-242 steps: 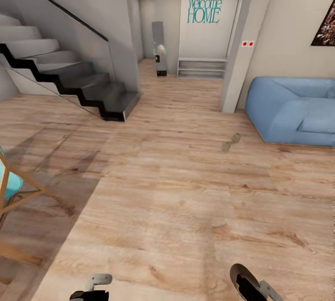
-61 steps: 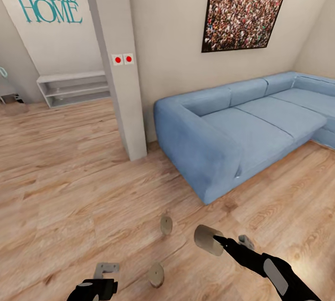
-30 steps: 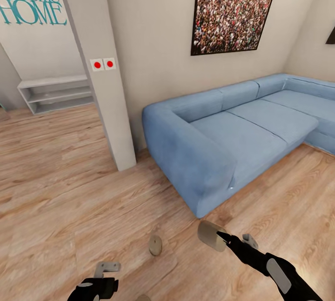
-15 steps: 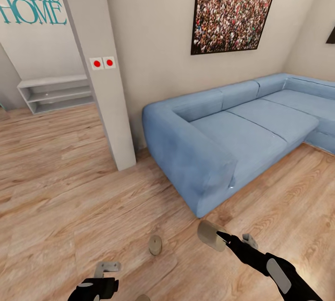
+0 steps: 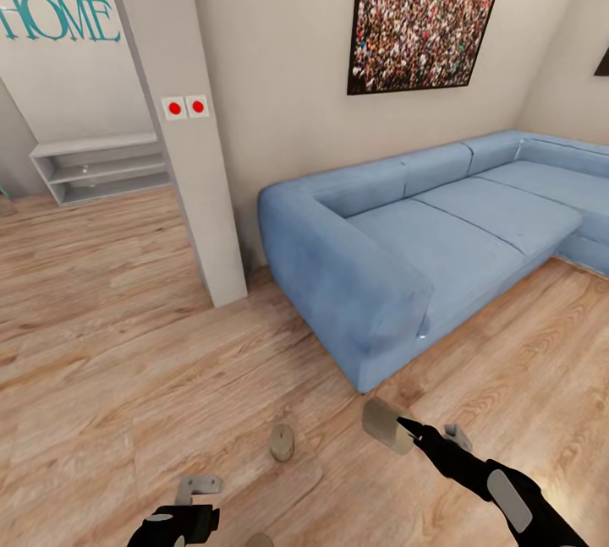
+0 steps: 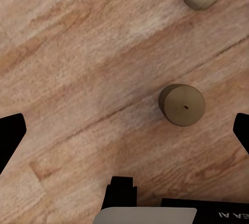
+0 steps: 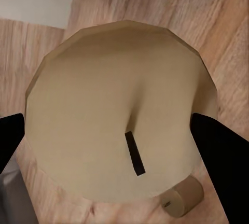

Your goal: Place each of the two pumpkins and all three candles from the living room inside a cabinet in the living room (use any cabinet), then make sure every cabinet is closed, and position the cauldron so it is next to a table in the living room.

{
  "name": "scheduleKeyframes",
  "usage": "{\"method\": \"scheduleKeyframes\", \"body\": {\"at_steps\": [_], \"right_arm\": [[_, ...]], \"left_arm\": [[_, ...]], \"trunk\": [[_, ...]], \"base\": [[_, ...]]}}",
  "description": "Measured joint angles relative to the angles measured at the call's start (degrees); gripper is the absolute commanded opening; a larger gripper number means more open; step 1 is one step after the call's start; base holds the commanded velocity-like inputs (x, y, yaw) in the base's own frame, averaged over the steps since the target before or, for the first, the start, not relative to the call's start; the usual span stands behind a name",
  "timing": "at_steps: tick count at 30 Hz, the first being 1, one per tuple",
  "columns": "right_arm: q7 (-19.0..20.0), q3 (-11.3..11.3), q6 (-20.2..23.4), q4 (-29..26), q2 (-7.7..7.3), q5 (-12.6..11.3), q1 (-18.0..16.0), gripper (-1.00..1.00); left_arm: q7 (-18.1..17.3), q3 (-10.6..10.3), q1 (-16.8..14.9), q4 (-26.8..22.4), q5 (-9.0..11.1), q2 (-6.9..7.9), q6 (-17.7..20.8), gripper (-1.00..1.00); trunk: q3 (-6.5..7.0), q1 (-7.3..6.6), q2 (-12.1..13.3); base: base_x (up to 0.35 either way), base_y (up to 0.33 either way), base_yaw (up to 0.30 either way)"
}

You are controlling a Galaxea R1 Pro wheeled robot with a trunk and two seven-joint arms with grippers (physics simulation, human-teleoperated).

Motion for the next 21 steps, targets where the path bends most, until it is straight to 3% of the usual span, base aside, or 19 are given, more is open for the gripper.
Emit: {"method": "scheduleKeyframes", "body": {"at_steps": [10, 21], "right_arm": [[0.2, -0.2, -0.1, 0.0, 0.09, -0.1, 0.0, -1.0], [2.0, 0.3, 0.3, -0.4, 0.15, -0.1, 0.0, -1.0]], "left_arm": [[0.0, -0.1, 0.0, 0.0, 0.2, -0.17, 0.4, 1.0], [-0.1, 0.0, 0.0, -0.2, 0.3, -1.64, 0.7, 1.0]], "trunk": [[-1.79, 2.2, -4.0], [-3.77, 4.61, -8.4]], "base": [[0.0, 0.0, 0.0], [0.0, 0.0, 0.0]]}}
